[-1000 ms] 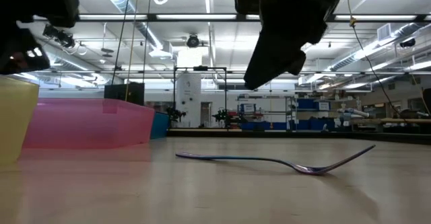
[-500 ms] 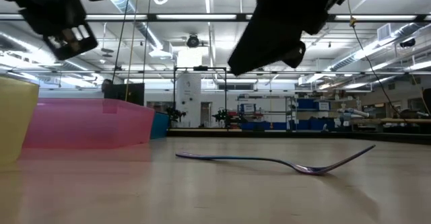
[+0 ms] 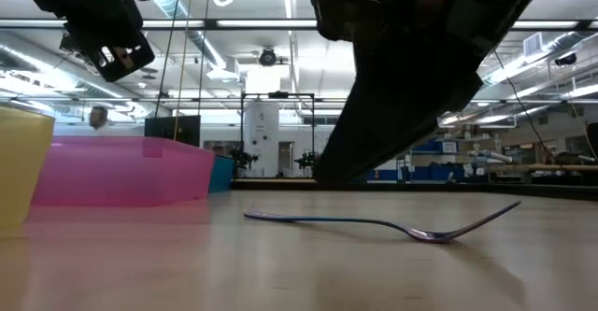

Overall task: Sort silverware by color (type)
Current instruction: Put the light blue fork into the red bin

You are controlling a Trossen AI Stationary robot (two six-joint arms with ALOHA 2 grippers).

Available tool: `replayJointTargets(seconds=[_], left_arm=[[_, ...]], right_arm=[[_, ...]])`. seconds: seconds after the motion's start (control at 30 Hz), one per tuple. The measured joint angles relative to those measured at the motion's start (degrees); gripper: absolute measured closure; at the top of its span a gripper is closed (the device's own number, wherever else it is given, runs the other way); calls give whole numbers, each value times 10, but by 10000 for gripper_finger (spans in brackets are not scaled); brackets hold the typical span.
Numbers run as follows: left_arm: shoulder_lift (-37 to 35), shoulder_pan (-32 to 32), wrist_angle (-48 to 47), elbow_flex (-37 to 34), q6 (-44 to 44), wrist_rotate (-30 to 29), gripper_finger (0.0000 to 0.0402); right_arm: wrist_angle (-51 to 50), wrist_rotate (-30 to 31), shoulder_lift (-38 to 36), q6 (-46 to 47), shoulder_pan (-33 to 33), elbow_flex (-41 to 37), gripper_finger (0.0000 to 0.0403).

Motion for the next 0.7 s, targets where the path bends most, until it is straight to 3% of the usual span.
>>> replayJointTargets(seconds=[0.17, 0.57, 0.7], left_arm=[[0, 0, 1, 0, 6, -9, 304], [0, -1, 0, 0, 8, -19, 304], [0, -1, -2, 0, 8, -19, 304]], right_arm=[[-59, 40, -3, 49, 5, 7, 324], [-82, 22, 25, 94, 15, 9, 324], [-90, 47, 32, 99, 14, 10, 324]])
